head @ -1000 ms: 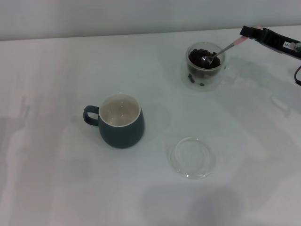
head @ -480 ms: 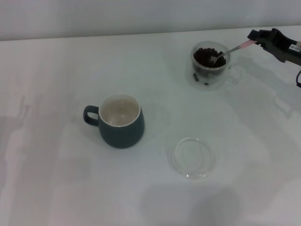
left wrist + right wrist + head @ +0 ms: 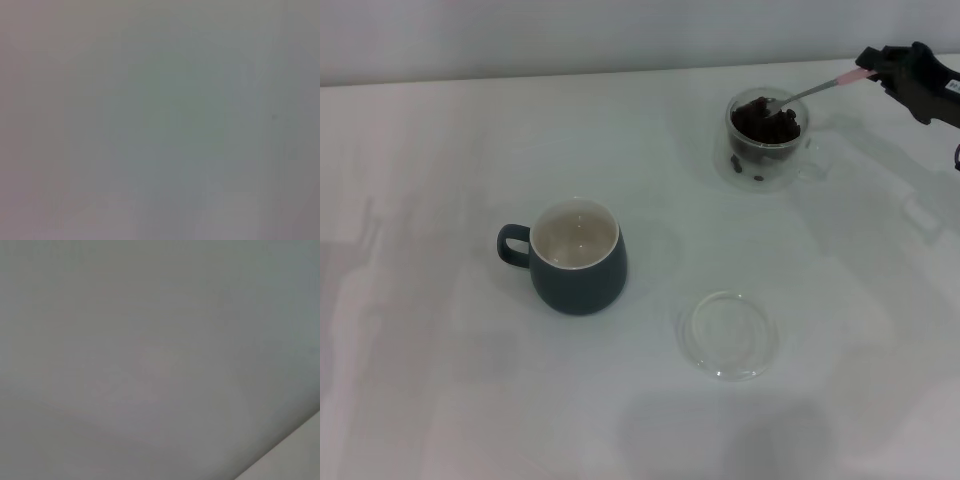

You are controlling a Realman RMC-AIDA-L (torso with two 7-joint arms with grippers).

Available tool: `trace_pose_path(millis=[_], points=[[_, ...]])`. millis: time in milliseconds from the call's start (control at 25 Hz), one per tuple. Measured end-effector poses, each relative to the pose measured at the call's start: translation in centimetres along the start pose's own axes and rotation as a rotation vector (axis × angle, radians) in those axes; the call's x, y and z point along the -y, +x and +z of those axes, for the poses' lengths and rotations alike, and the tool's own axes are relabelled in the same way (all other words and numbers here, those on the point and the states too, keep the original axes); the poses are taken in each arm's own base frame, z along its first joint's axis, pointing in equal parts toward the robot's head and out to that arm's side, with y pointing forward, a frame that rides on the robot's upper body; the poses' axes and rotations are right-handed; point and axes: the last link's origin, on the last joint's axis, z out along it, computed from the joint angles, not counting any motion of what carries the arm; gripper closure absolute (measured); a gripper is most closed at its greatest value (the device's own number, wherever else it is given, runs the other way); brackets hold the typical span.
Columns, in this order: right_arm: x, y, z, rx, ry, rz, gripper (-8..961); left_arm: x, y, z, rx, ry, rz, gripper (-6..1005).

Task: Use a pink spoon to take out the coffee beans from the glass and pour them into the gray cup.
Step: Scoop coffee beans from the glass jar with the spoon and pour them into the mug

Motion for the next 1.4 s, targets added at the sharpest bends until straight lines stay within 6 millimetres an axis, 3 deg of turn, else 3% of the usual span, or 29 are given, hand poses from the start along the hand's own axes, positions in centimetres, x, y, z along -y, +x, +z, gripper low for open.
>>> trace_pose_path(millis=[440,720,1000,1400], points=[[0.7,-1.7,-1.4,0.026,0.004,0.125,767,0.4,0.2,-0.1,-0.009,0.003,0.014,174],[-1.4,-1.5,-0.9,-0.071,-0.095,0.148,764,0.3,0.2,0.0,-0.009,0.001,0.015,174],[-4.4,1.0,1.2,-0.24,-0.169,0.096,761,0.4,0.2,0.1,-0.012,0.0,0.021,175],[-7.4,6.6,3.9,-0.459,-0.221,0.017,757,0.1,0.2,0.0,-0.012,-0.002,0.012,174]])
